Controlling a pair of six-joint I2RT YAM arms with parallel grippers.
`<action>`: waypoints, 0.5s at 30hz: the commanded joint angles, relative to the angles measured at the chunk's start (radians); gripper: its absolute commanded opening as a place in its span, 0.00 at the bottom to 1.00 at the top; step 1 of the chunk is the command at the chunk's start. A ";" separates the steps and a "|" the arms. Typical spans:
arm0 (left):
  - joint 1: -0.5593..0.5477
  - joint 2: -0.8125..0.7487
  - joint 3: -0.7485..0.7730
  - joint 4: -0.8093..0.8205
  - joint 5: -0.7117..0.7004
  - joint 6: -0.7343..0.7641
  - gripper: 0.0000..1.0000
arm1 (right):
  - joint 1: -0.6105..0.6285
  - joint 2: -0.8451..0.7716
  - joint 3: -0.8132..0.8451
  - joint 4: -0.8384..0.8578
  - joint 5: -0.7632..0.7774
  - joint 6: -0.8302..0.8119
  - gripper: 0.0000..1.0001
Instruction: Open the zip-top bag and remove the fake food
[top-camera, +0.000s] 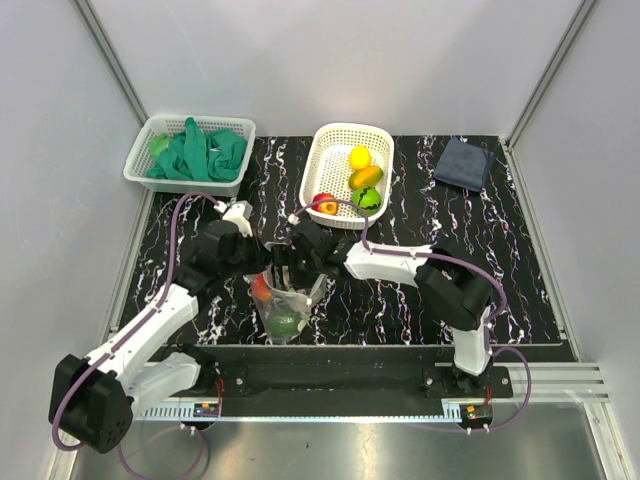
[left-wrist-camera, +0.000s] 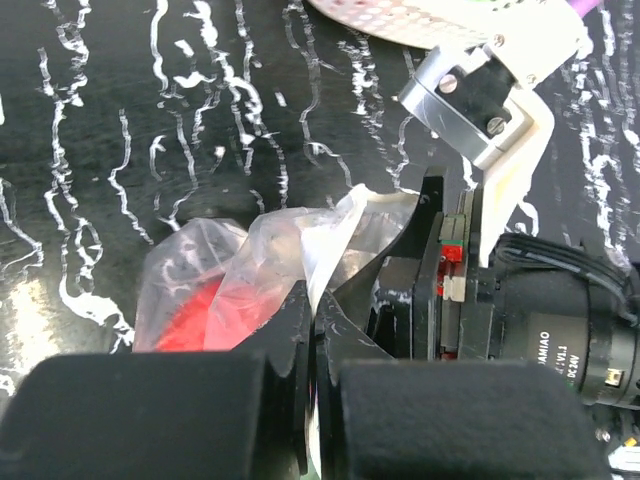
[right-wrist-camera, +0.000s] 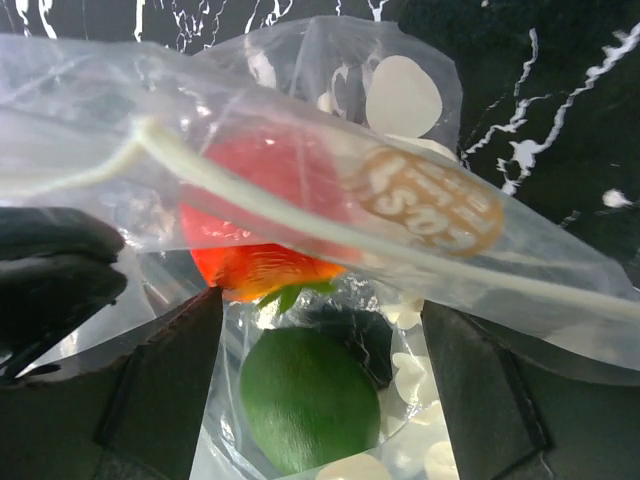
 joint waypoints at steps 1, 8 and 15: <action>-0.034 0.000 0.000 0.161 0.145 -0.060 0.00 | 0.021 0.035 -0.015 0.260 -0.047 0.141 0.89; -0.034 -0.006 -0.007 0.165 0.150 -0.067 0.00 | 0.015 -0.045 -0.083 0.288 0.054 0.239 0.90; -0.035 -0.076 0.008 0.139 0.153 -0.083 0.00 | 0.008 -0.152 -0.133 0.282 0.035 0.268 0.91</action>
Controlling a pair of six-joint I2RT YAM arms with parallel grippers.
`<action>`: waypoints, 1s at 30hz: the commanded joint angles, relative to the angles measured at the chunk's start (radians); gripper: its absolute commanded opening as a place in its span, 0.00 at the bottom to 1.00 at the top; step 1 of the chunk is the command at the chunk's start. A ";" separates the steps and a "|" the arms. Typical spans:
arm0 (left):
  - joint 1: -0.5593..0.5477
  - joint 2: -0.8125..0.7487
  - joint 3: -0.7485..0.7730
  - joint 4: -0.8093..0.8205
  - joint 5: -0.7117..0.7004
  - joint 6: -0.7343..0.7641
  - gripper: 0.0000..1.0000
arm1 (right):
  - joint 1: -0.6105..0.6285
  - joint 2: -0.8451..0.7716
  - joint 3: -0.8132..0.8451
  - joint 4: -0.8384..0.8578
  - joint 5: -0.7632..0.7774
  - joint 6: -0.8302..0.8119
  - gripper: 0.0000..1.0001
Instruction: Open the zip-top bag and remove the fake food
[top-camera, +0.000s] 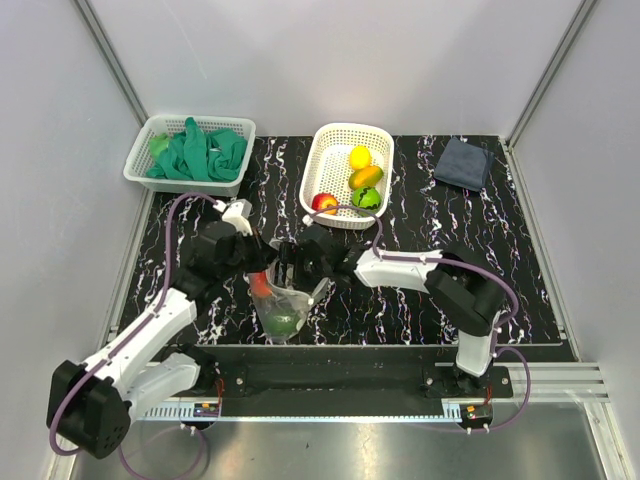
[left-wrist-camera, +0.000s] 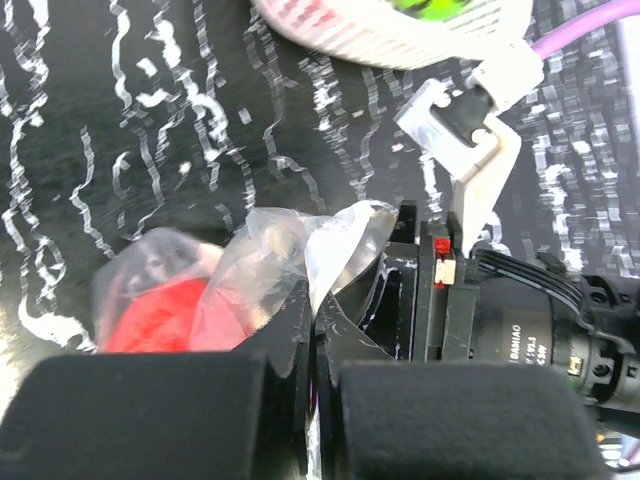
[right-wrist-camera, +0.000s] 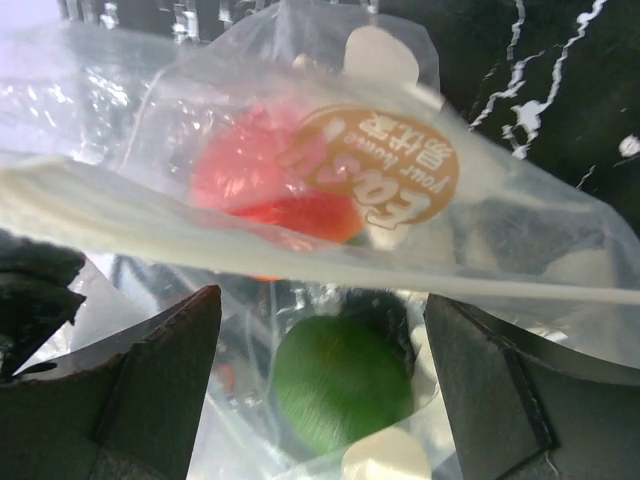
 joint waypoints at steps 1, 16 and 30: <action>-0.026 -0.059 0.035 0.075 0.133 -0.058 0.00 | 0.011 -0.097 0.002 0.119 0.000 0.079 0.91; -0.042 -0.093 0.116 0.100 0.289 -0.151 0.00 | 0.013 -0.118 -0.070 0.192 -0.005 0.046 0.88; -0.167 -0.036 0.113 0.184 0.334 -0.213 0.00 | 0.005 -0.207 -0.121 0.019 0.076 -0.109 0.70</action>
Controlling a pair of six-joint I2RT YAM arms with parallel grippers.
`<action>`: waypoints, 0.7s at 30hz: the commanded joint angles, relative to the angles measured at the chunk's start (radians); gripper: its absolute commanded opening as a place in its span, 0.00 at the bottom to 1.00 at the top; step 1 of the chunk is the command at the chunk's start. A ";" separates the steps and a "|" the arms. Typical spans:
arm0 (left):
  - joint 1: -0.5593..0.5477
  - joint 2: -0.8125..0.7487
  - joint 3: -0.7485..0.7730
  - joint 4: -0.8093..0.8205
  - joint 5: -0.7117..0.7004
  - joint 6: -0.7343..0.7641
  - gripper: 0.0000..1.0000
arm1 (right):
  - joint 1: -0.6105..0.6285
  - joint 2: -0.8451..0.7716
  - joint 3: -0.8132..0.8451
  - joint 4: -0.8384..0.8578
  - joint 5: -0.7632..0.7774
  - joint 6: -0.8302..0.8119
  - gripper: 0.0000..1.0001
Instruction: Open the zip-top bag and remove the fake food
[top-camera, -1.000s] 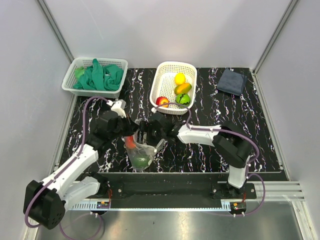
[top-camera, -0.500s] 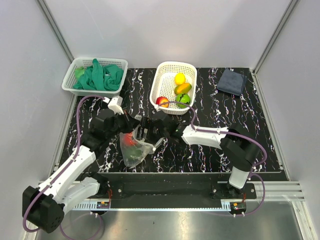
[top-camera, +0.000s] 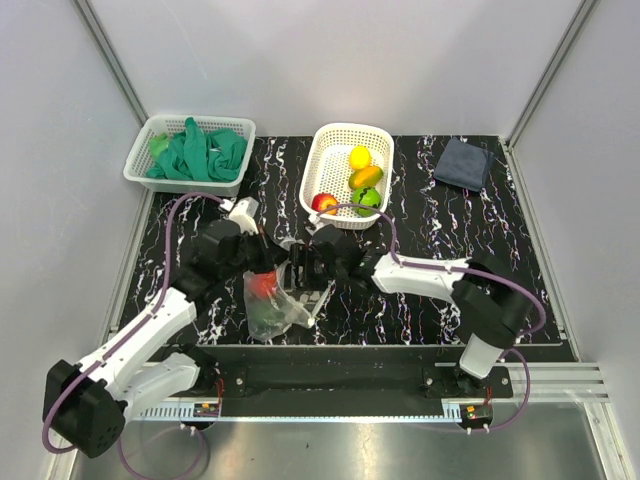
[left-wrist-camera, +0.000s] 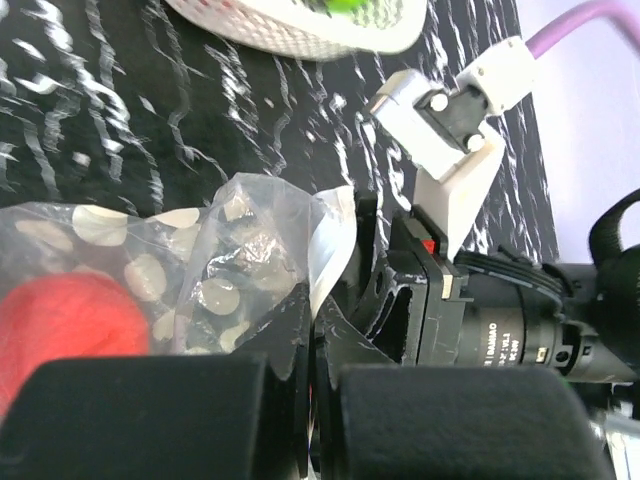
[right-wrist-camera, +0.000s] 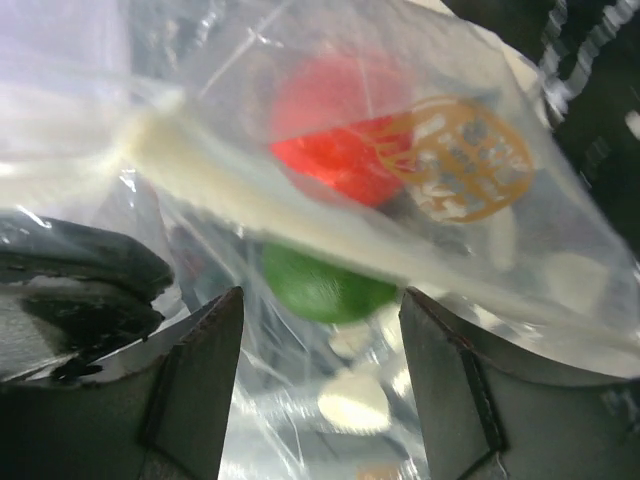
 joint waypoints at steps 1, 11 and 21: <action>-0.124 -0.030 0.072 0.188 0.240 -0.082 0.00 | 0.010 -0.102 -0.030 -0.124 0.147 -0.045 0.70; -0.080 0.008 0.084 0.198 0.230 -0.099 0.00 | -0.018 -0.263 -0.030 -0.275 0.303 -0.161 0.73; -0.108 0.020 0.084 0.204 0.104 -0.130 0.00 | -0.070 -0.332 0.016 -0.350 0.238 -0.290 0.73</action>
